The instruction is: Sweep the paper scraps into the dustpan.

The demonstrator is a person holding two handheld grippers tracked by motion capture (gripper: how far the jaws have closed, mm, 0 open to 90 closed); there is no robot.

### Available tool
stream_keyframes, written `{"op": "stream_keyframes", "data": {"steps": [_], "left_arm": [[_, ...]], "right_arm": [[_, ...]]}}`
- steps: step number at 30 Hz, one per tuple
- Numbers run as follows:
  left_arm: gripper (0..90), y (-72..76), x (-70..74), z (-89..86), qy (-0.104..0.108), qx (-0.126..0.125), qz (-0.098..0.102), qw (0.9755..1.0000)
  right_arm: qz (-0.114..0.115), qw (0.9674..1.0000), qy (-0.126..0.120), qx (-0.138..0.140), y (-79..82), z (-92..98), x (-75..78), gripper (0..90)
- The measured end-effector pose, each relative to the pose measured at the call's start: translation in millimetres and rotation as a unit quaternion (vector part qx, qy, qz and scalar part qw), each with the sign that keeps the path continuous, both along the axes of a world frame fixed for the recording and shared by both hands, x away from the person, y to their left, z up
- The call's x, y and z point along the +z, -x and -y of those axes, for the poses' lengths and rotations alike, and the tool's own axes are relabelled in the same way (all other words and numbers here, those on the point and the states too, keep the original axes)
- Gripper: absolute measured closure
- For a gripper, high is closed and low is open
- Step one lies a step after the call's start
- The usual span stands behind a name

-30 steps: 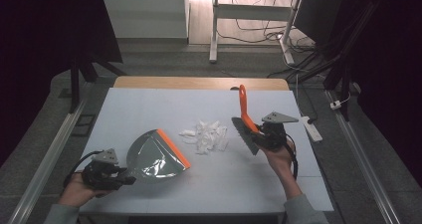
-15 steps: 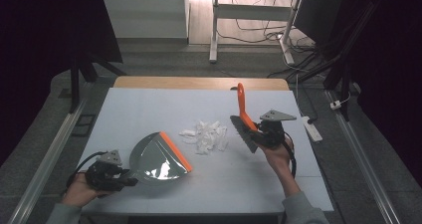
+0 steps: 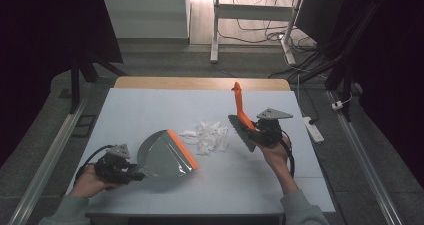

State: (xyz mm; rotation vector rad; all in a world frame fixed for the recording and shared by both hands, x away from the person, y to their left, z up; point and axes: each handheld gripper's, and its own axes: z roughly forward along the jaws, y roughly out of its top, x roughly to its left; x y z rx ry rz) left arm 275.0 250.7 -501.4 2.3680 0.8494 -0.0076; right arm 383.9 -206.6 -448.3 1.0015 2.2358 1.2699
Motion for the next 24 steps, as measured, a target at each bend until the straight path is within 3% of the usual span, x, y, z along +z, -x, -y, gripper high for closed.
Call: {"op": "stream_keyframes", "data": {"steps": [5, 9, 19, 24], "left_arm": [[61.7, -8.2, 1.1, -1.0, -0.005, -0.007, -0.004, 1.0000], [61.7, -7.1, -0.6, -3.0, -0.019, -0.003, -0.005, 0.9998], [61.7, -9.7, -4.1, 3.7, -0.025, -0.011, -0.012, 0.9995], [61.7, -11.2, -5.2, 5.0, -0.024, -0.013, -0.017, 0.9995]], "right_arm": [[0.001, 1.0000, 0.002, -0.002, -2.3, -3.5, -0.1, 70.5], [0.000, 1.0000, 0.004, -0.003, -3.9, -5.4, -1.4, 70.6], [-0.007, 0.9999, 0.008, -0.004, -11.0, -9.2, -6.8, 70.6], [-0.013, 0.9996, 0.018, -0.018, -24.3, -11.9, -10.8, 70.6]]}}
